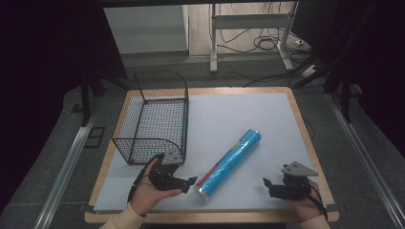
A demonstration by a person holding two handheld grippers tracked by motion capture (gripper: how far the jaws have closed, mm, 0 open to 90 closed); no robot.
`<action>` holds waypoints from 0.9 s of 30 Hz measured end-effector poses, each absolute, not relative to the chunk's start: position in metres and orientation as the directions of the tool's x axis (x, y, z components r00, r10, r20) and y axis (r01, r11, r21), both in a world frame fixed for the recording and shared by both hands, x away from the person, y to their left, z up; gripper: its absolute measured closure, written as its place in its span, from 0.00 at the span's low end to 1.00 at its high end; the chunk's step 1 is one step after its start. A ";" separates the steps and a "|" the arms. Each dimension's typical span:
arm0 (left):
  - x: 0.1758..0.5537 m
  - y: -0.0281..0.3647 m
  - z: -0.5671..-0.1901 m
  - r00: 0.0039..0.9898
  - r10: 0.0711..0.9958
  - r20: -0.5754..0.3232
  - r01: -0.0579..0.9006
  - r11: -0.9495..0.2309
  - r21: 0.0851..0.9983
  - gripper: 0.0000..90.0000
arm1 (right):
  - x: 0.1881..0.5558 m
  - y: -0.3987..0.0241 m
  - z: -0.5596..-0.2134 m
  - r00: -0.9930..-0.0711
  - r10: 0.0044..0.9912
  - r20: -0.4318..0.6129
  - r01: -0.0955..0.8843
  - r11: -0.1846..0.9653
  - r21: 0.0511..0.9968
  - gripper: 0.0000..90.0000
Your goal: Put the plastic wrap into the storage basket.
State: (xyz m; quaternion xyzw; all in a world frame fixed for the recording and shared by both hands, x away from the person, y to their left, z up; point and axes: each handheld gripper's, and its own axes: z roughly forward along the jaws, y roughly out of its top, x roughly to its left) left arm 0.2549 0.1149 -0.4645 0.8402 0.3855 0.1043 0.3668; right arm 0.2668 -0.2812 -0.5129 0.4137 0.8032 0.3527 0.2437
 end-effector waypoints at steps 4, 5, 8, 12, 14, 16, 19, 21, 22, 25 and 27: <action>0.258 0.107 -0.462 0.693 0.714 -0.106 0.565 -0.446 0.694 0.20 | 0.267 -0.281 -0.513 -0.540 0.835 -0.100 0.491 0.410 0.769 0.11; 0.258 0.107 -0.462 0.693 0.714 -0.106 0.565 -0.446 0.694 0.20 | 0.267 -0.281 -0.513 -0.541 0.835 -0.100 0.491 0.410 0.769 0.11; 0.259 0.102 -0.460 0.704 0.703 -0.101 0.556 -0.457 0.695 0.20 | 0.267 -0.282 -0.513 -0.541 0.835 -0.100 0.489 0.409 0.770 0.11; 0.260 0.098 -0.457 0.712 0.696 -0.097 0.550 -0.466 0.693 0.20 | 0.267 -0.282 -0.513 -0.538 0.837 -0.100 0.490 0.407 0.770 0.11; 0.260 0.096 -0.457 0.713 0.694 -0.097 0.551 -0.469 0.690 0.20 | 0.267 -0.282 -0.513 -0.537 0.837 -0.101 0.491 0.408 0.769 0.11; 0.261 0.095 -0.458 0.714 0.694 -0.097 0.552 -0.472 0.687 0.20 | 0.267 -0.282 -0.513 -0.537 0.837 -0.100 0.492 0.408 0.769 0.11; 0.261 0.094 -0.457 0.713 0.696 -0.088 0.543 -0.467 0.698 0.19 | 0.267 -0.282 -0.513 -0.536 0.838 -0.102 0.492 0.408 0.770 0.11; 0.260 0.093 -0.456 0.716 0.692 -0.087 0.538 -0.469 0.700 0.19 | 0.267 -0.282 -0.513 -0.534 0.839 -0.102 0.492 0.407 0.770 0.11; 0.260 0.093 -0.457 0.717 0.692 -0.085 0.538 -0.472 0.698 0.19 | 0.267 -0.283 -0.512 -0.533 0.840 -0.102 0.492 0.406 0.770 0.11; 0.262 0.093 -0.459 0.714 0.694 -0.089 0.546 -0.473 0.692 0.19 | 0.267 -0.283 -0.513 -0.532 0.840 -0.103 0.493 0.406 0.770 0.11; 0.263 0.093 -0.460 0.711 0.697 -0.089 0.549 -0.472 0.690 0.19 | 0.267 -0.283 -0.513 -0.533 0.840 -0.103 0.492 0.407 0.769 0.11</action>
